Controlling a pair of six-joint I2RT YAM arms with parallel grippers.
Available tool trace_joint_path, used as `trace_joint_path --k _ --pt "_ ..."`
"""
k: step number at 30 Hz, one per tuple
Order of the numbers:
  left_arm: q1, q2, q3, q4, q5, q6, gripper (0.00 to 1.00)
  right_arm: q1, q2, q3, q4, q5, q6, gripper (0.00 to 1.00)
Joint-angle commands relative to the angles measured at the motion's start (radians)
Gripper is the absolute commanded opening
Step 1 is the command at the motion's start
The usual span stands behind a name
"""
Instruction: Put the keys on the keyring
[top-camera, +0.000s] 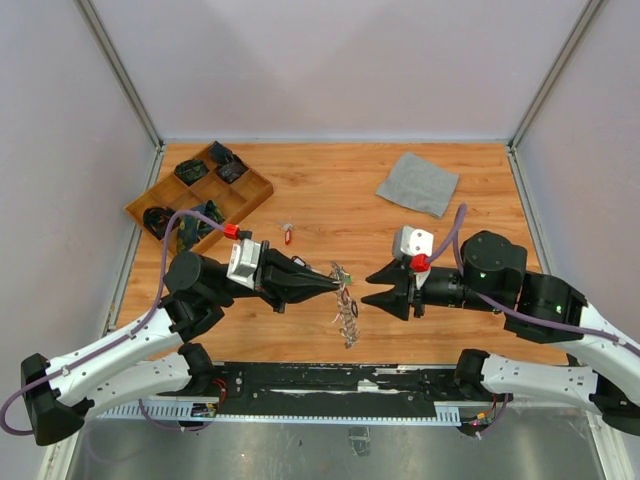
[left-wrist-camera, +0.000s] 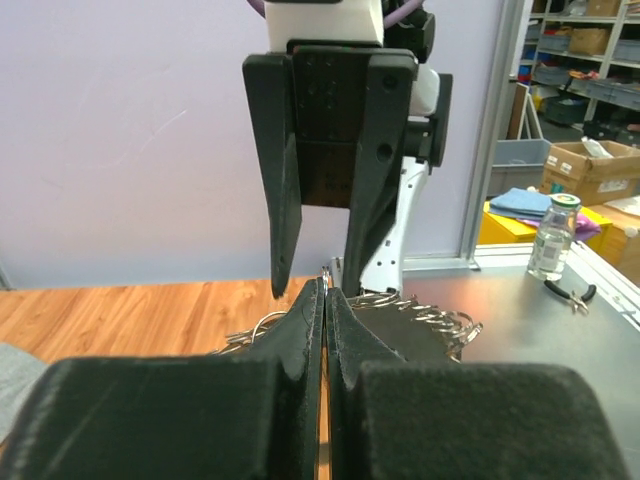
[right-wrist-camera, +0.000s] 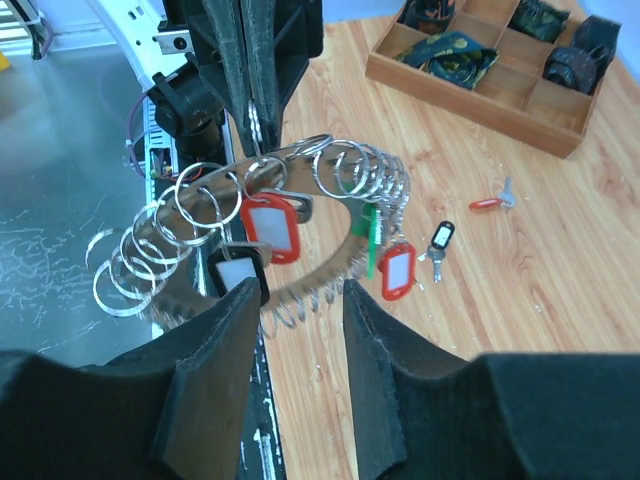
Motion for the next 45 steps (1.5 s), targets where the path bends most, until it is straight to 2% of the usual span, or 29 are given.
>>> trace_joint_path --k 1,4,6,12,16,31,36,45 --pt "-0.004 -0.016 -0.008 0.118 0.065 -0.038 0.0 0.01 -0.046 0.009 0.0 0.012 -0.038 0.37" --pt "-0.004 -0.004 0.002 0.135 0.093 -0.05 0.01 0.01 -0.041 0.006 -0.007 0.016 -0.037 0.31" --pt "-0.004 0.002 0.006 0.136 0.099 -0.051 0.01 0.01 -0.026 0.004 0.004 -0.016 -0.033 0.31" --pt "-0.004 0.001 0.006 0.134 0.098 -0.051 0.0 0.01 0.014 -0.008 0.077 -0.129 -0.015 0.37" --pt "-0.004 0.001 0.004 0.133 0.098 -0.051 0.0 0.01 0.018 -0.028 0.136 -0.152 -0.001 0.41" --pt "-0.003 0.001 0.006 0.135 0.1 -0.049 0.01 0.01 0.063 -0.041 0.199 -0.174 0.01 0.4" --pt "-0.004 -0.005 0.004 0.129 0.1 -0.046 0.0 0.01 0.065 -0.039 0.195 -0.168 0.012 0.33" --pt "-0.004 -0.006 0.005 0.127 0.094 -0.042 0.01 0.01 0.04 -0.031 0.191 -0.132 0.015 0.06"
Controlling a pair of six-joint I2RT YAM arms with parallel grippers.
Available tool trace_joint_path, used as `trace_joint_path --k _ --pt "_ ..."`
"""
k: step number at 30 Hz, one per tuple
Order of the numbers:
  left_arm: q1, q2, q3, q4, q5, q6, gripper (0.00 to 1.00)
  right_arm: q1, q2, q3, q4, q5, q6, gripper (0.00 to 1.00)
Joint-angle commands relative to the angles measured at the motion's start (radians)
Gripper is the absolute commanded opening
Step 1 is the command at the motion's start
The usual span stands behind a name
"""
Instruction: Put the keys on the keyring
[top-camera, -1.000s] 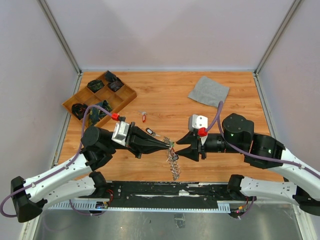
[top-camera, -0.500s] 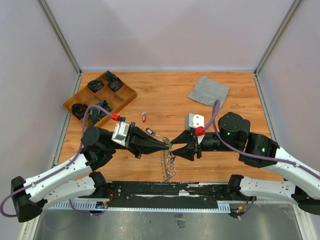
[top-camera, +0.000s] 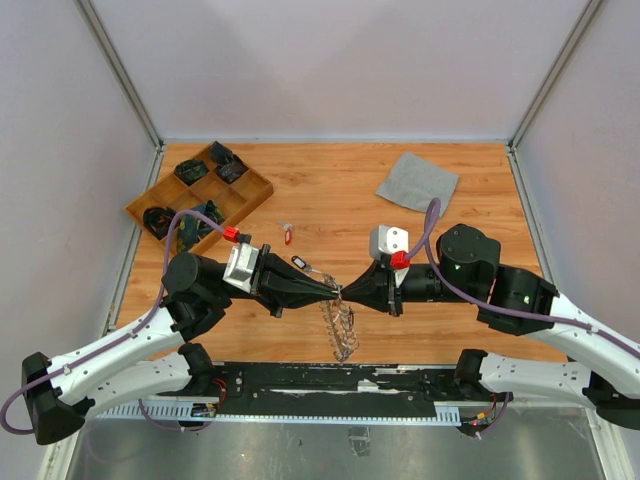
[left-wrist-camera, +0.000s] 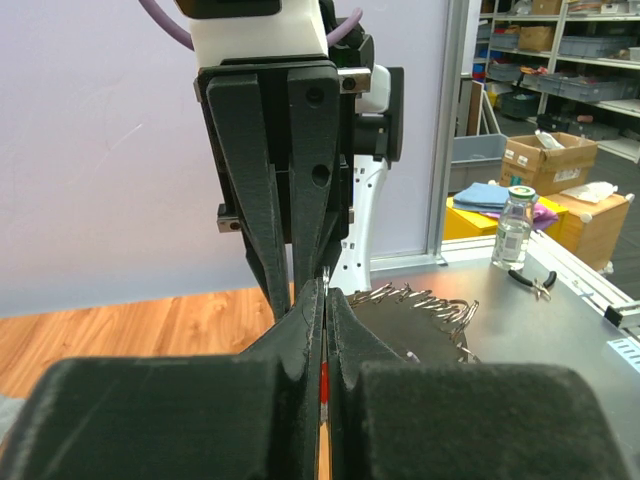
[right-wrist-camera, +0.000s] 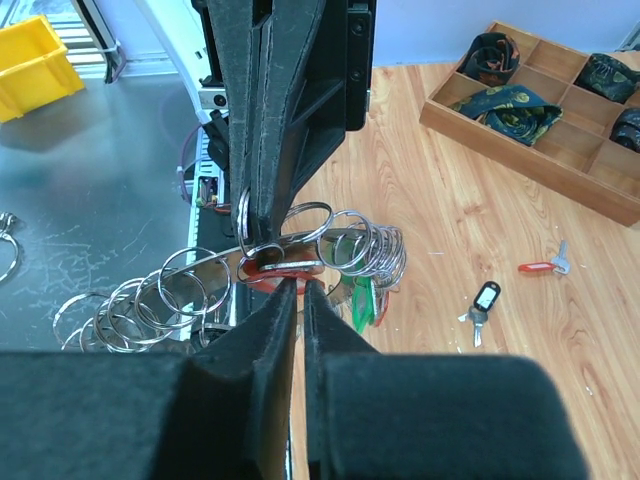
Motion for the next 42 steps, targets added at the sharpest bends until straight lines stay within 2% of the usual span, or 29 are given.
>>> trace_joint_path --k 1,4,18,19,22,23,28,37,39,42 --pt "-0.004 -0.013 0.01 0.058 -0.011 0.002 0.01 0.01 -0.03 0.001 0.026 0.024 0.006 0.04" --pt "-0.004 -0.011 0.01 0.059 -0.012 0.002 0.01 0.01 -0.05 -0.002 0.026 0.042 0.005 0.01" --pt "-0.004 -0.005 0.009 0.058 -0.014 0.002 0.01 0.009 -0.071 -0.007 0.04 0.034 -0.003 0.01" --pt "-0.004 -0.004 0.01 0.058 -0.012 0.002 0.01 0.009 -0.071 -0.008 0.037 0.037 -0.006 0.04" --pt "-0.004 -0.005 0.011 0.058 -0.013 0.002 0.01 0.009 -0.069 -0.017 0.03 0.021 -0.013 0.31" --pt "-0.004 -0.005 0.011 0.058 -0.014 0.002 0.01 0.01 -0.066 -0.017 0.027 0.008 -0.015 0.36" --pt "-0.004 -0.002 0.012 0.062 -0.013 0.001 0.0 0.01 -0.035 -0.005 0.004 -0.029 -0.018 0.44" --pt "-0.004 -0.003 0.012 0.06 -0.012 0.002 0.0 0.01 0.013 0.004 0.01 -0.1 -0.016 0.45" --pt "-0.004 -0.005 0.011 0.06 -0.014 0.002 0.0 0.009 0.013 0.004 0.013 -0.1 -0.015 0.4" --pt "-0.004 -0.005 0.01 0.06 -0.015 0.003 0.0 0.01 0.006 0.006 0.012 -0.099 -0.015 0.26"
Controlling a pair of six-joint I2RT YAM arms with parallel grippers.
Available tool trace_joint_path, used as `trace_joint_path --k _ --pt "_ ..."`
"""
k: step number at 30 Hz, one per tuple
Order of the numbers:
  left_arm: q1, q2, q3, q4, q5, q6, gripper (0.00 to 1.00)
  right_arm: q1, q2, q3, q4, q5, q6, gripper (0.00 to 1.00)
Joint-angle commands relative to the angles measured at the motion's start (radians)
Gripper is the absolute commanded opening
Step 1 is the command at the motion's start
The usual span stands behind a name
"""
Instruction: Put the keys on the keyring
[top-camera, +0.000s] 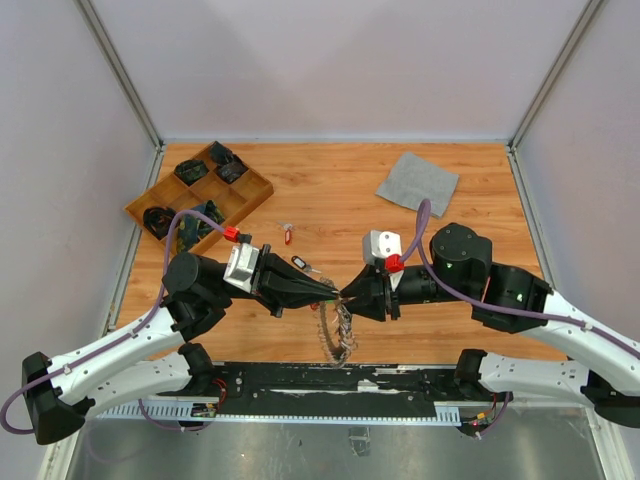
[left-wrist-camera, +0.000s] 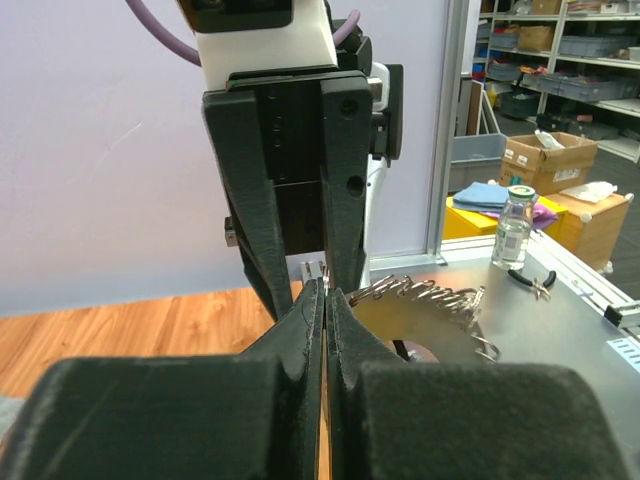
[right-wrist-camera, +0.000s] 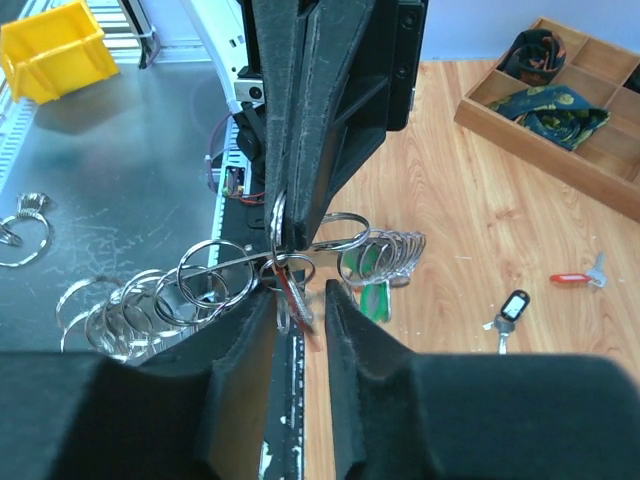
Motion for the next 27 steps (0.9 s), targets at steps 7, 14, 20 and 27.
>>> trace_joint_path --k 7,14,20,27 --pt "-0.004 -0.007 0.01 0.058 -0.016 0.004 0.01 0.01 -0.044 0.002 0.016 0.016 -0.009 0.01" --pt "-0.004 -0.006 0.009 0.058 -0.018 0.004 0.01 0.01 -0.07 0.009 0.006 0.064 -0.019 0.0" --pt "-0.004 -0.005 0.01 0.052 -0.019 0.005 0.0 0.009 -0.062 0.021 0.003 0.061 -0.021 0.01" --pt "-0.004 0.001 0.016 0.028 -0.026 0.014 0.01 0.01 -0.038 0.033 0.008 0.033 -0.024 0.02"
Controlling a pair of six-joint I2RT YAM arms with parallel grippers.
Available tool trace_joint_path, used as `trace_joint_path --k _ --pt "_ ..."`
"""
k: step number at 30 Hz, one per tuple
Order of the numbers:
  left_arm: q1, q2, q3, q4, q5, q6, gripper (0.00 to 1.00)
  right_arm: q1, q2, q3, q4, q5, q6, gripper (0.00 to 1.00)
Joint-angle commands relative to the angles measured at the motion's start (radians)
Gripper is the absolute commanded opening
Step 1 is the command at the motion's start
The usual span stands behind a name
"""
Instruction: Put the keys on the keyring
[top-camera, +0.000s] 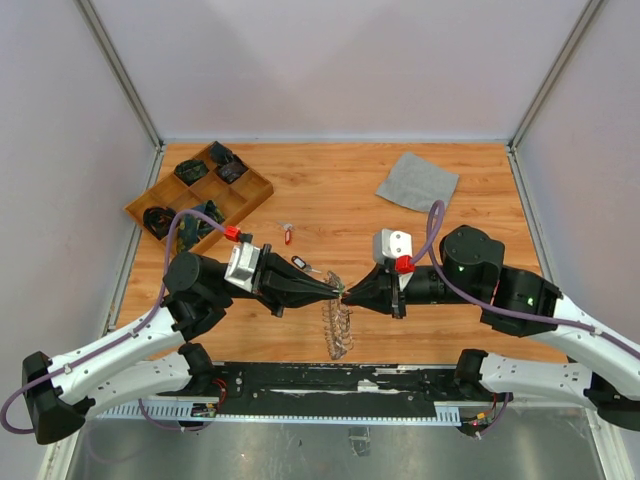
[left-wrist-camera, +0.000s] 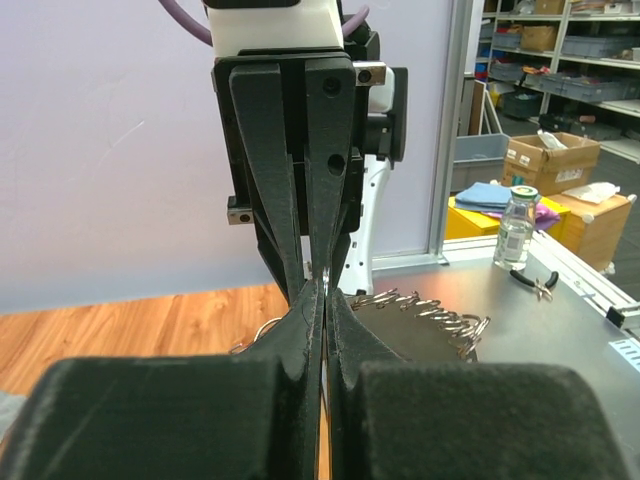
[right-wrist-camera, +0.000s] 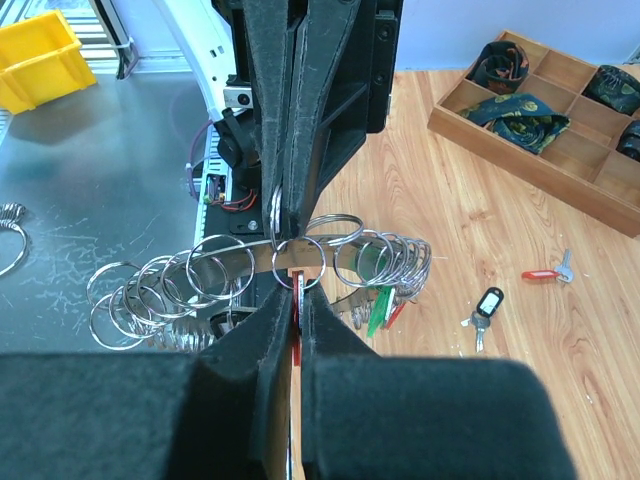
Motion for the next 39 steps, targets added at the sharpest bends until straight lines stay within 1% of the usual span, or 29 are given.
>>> trace_joint_path --k 1,4,6,10,14,17,18,19,25,27,29,32,34,36,39 --pt "-0.004 0.001 0.016 0.024 -0.021 0.015 0.01 0.01 0.004 0.033 0.016 -0.018 -0.015 0.02" --pt "-0.004 0.001 0.016 0.014 -0.026 0.019 0.01 0.009 0.0 0.03 0.02 -0.018 -0.015 0.03" --pt "-0.004 0.001 0.017 0.008 -0.034 0.021 0.01 0.01 -0.008 0.024 0.018 -0.005 -0.017 0.06" --pt "-0.004 0.003 0.019 -0.023 -0.064 0.027 0.01 0.009 -0.032 0.014 -0.005 0.049 -0.03 0.28" --pt "-0.004 0.003 0.032 -0.099 -0.124 0.049 0.0 0.01 -0.058 0.009 -0.044 0.137 -0.051 0.4" --pt "-0.004 0.013 0.045 -0.166 -0.182 0.07 0.01 0.01 -0.068 0.014 -0.085 0.256 -0.064 0.47" --pt "-0.003 0.019 0.051 -0.188 -0.201 0.077 0.01 0.01 -0.067 0.016 -0.1 0.288 -0.071 0.52" --pt "-0.002 0.026 0.056 -0.212 -0.22 0.082 0.0 0.01 -0.064 0.017 -0.114 0.329 -0.069 0.55" --pt "0.003 0.071 0.075 -0.327 -0.336 0.105 0.01 0.006 0.006 0.058 -0.242 0.736 0.023 0.57" --pt "0.011 0.085 0.069 -0.342 -0.369 0.096 0.0 -0.028 0.017 0.052 -0.267 0.814 0.07 0.61" --pt "0.026 0.104 0.061 -0.343 -0.386 0.082 0.0 -0.131 0.025 0.047 -0.308 0.773 0.145 0.61" --pt "0.049 0.147 0.05 -0.322 -0.388 0.065 0.0 -0.362 0.005 0.003 -0.319 0.554 0.237 0.62" --pt "0.066 0.202 0.053 -0.306 -0.388 0.065 0.01 -0.461 -0.033 -0.045 -0.295 0.464 0.281 0.63" --pt "0.082 0.265 0.066 -0.285 -0.38 0.068 0.01 -0.497 -0.077 -0.085 -0.274 0.444 0.312 0.64" --pt "0.1 0.388 0.114 -0.251 -0.357 0.078 0.0 -0.498 -0.133 -0.123 -0.258 0.434 0.328 0.67"
